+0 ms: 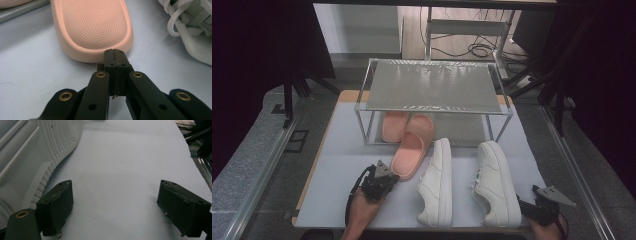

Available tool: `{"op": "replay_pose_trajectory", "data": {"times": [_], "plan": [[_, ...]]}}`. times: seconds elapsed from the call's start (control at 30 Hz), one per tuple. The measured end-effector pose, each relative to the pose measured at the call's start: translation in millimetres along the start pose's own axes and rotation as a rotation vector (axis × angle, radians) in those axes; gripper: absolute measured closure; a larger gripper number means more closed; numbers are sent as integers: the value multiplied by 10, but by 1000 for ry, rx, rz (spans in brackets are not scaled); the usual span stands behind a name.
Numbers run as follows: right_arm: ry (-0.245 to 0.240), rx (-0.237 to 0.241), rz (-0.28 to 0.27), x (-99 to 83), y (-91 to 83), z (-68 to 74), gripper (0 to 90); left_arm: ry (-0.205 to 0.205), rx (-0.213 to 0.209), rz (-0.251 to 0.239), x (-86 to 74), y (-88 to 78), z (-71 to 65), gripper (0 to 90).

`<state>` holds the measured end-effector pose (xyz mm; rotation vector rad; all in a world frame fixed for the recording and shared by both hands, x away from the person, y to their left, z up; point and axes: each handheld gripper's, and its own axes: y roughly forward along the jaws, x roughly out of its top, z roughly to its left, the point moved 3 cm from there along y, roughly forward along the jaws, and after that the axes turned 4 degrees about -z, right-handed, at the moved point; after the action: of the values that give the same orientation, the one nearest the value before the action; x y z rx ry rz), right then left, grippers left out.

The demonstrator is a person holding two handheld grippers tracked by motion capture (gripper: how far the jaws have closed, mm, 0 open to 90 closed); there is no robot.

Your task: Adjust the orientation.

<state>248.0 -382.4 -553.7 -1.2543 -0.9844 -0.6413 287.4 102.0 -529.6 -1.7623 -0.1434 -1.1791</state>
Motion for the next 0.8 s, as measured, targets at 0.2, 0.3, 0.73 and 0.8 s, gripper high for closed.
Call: {"op": "replay_pose_trajectory", "data": {"times": [0.2, 0.3, 0.73, 0.8], "plan": [[1, -1, 0, 0, 0, 2, 132, -3, -12, -7, 33, 48, -17, 898], [1, -1, 1, 0, 0, 2, 132, 0, -17, -10, 58, 76, -40, 898], [0, 0, 0, 0, 0, 0, 132, 24, -32, 4, 96, 138, -115, 898], [0, 0, 0, 0, 0, 1, 132, 26, -27, 1, 123, 173, -112, 898]]}}
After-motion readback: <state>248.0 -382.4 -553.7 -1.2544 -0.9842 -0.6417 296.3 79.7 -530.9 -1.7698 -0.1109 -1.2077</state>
